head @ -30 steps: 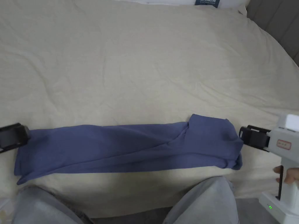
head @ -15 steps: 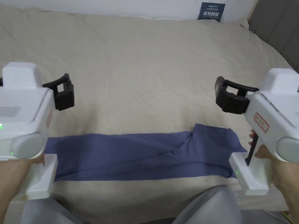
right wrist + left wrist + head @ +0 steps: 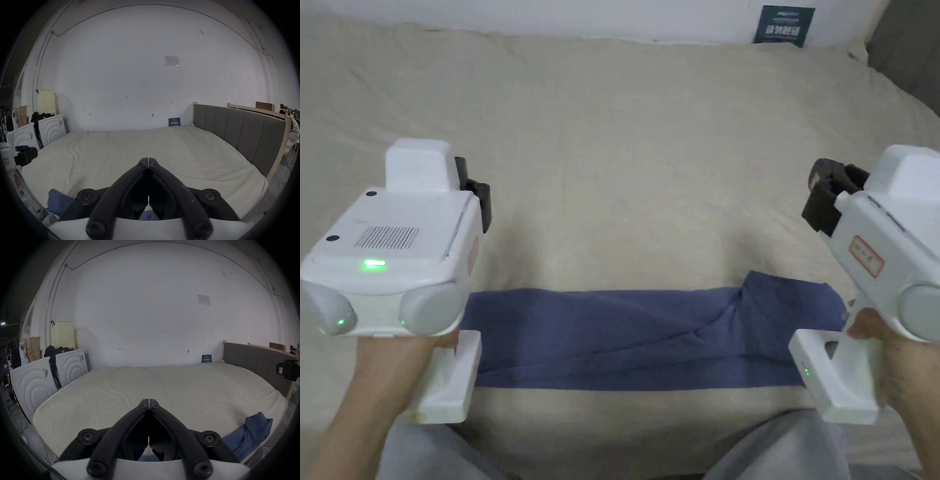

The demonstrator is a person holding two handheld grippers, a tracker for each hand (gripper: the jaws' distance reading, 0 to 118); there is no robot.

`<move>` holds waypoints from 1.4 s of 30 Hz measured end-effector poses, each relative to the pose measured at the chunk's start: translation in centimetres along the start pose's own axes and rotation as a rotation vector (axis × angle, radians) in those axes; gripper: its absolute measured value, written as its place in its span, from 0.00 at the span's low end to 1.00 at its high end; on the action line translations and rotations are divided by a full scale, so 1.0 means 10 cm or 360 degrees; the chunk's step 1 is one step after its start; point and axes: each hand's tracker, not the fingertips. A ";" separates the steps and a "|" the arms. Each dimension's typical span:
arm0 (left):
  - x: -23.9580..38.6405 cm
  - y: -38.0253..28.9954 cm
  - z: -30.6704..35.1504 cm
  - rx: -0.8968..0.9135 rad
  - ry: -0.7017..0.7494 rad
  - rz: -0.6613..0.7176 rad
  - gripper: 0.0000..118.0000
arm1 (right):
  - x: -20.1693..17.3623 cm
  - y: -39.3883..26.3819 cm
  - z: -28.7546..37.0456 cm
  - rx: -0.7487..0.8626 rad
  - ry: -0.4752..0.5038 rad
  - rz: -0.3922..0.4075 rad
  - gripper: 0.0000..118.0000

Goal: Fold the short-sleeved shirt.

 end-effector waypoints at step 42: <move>-1.51 -1.36 -0.55 -0.1160 -0.0284 0.1087 0.07 | 0.10 -0.33 -0.18 -0.0321 -0.0054 -0.0007 0.01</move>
